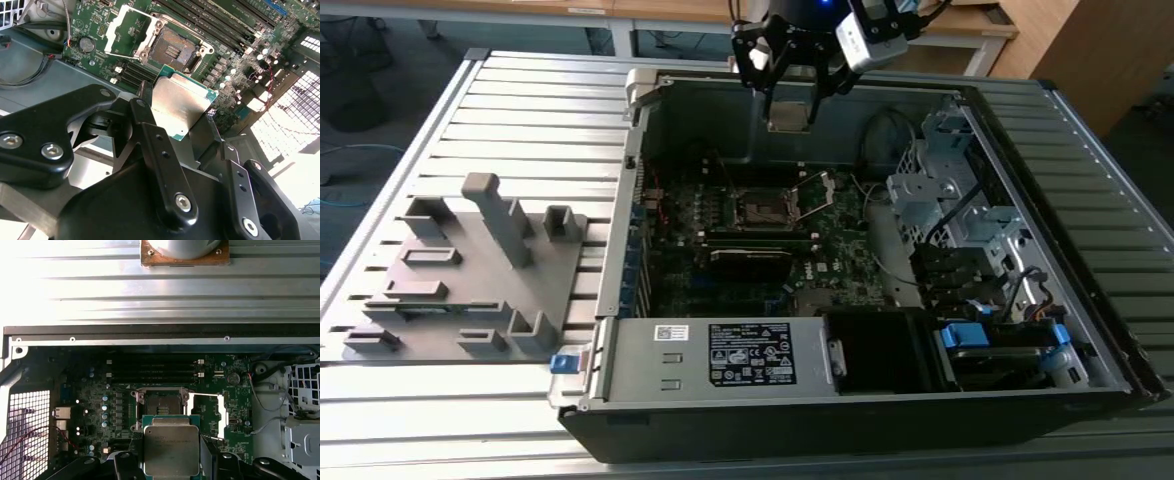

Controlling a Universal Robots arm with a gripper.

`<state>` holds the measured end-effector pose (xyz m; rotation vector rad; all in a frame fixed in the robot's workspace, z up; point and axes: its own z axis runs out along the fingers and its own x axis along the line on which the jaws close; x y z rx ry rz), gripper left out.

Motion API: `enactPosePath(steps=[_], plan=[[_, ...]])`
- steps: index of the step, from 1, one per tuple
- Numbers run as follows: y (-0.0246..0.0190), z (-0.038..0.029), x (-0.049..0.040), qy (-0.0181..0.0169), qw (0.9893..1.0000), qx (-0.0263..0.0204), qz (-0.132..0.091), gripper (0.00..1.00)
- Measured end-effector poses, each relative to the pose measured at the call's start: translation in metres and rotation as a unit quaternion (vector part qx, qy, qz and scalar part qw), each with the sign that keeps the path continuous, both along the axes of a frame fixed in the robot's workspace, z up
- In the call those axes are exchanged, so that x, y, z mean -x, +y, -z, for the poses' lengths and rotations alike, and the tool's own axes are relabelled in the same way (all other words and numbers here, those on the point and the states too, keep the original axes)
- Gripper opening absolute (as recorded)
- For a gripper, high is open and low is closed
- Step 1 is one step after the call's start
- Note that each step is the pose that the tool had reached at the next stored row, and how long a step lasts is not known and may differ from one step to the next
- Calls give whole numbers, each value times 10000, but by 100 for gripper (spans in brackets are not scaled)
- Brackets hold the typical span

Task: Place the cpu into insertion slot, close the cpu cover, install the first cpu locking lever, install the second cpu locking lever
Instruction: 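Place the cpu into insertion slot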

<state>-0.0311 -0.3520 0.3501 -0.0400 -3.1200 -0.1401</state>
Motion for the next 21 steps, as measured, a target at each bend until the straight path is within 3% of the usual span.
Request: enactPosePath(steps=[21], plan=[[0, 35, 0, 0, 10000, 0, 0, 54]])
